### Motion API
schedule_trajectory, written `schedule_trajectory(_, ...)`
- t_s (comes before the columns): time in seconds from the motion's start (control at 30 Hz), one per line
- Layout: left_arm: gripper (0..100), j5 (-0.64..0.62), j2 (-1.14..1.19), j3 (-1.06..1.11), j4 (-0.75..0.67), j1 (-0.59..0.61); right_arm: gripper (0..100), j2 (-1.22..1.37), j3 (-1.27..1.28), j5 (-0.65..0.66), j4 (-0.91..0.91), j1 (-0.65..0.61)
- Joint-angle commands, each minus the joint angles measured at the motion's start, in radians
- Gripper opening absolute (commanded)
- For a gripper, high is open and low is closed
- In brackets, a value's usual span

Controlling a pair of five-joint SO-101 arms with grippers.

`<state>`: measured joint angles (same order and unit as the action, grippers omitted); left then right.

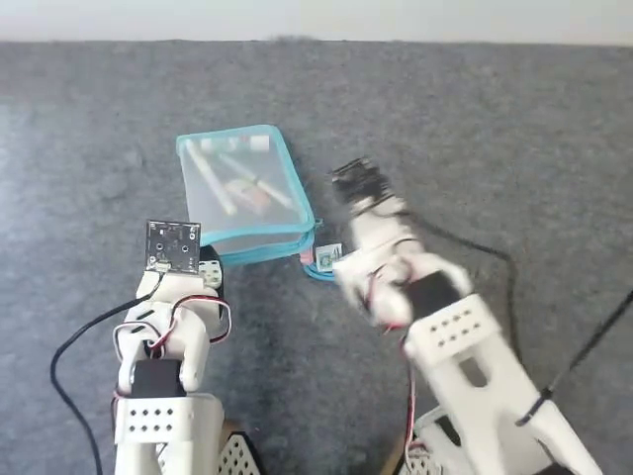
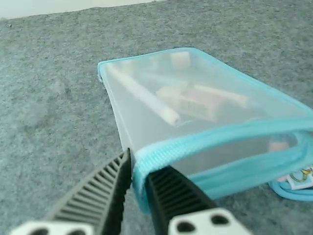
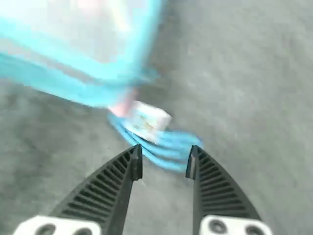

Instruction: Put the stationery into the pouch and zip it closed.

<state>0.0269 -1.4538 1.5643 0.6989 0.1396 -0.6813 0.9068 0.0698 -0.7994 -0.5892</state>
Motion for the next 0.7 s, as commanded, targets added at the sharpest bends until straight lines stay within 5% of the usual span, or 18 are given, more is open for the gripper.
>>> schedule_trajectory(0.0,1,0.012,-0.006,-0.010,-0.038,-0.002,16.2,0.019,-0.009,-0.014,0.102,-0.101)
schedule_trajectory(0.67,1,0.014,-0.005,-0.008,-0.055,-0.002,15.9,0.473,-0.018,-0.018,0.532,-0.139)
